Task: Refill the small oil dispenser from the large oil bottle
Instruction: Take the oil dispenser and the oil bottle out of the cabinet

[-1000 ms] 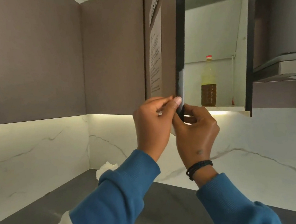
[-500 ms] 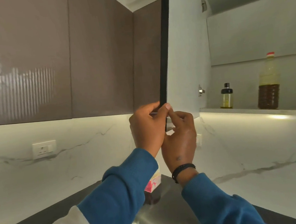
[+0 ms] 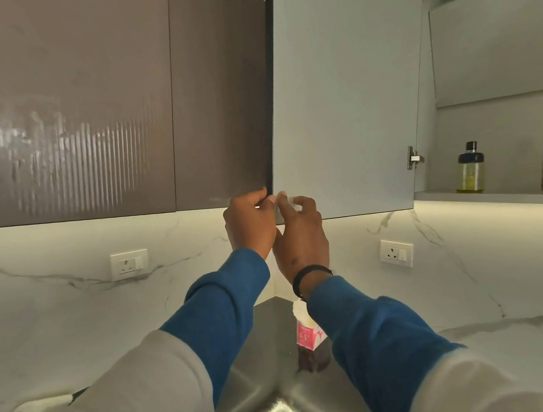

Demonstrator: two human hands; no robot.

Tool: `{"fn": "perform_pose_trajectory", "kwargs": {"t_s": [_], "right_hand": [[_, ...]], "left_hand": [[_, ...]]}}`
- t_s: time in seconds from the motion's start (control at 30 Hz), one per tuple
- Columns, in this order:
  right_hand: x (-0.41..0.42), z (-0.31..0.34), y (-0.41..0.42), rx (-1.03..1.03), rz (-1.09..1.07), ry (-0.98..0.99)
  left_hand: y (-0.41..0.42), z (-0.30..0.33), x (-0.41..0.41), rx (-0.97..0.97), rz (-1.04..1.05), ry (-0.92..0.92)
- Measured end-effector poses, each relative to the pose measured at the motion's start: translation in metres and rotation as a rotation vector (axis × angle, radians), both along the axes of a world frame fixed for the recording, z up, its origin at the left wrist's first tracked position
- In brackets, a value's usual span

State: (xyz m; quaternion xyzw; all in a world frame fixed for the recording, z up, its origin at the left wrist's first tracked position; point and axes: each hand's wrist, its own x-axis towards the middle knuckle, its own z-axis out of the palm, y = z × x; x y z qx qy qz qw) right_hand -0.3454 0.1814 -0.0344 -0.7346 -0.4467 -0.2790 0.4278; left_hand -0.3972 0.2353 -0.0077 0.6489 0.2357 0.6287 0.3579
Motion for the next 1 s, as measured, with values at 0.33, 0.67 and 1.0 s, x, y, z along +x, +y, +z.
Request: {"fn": "perform_pose_trajectory", "kwargs": {"t_s": [0.33,0.67,1.0], "right_hand": [[0.008,-0.004,-0.022,0.089,0.028,0.021],[0.097,0.006,-0.103,0.25,-0.12,-0.038],[0.267,0.021,-0.154,0.316,-0.329,-0.059]], "left_hand": [[-0.026,-0.011,0.003,0.225,0.073,-0.098],[-0.082,-0.018,0.096,0.326,-0.231,-0.155],[-0.112,-0.008,0.264,0.276,-0.386,0.017]]}}
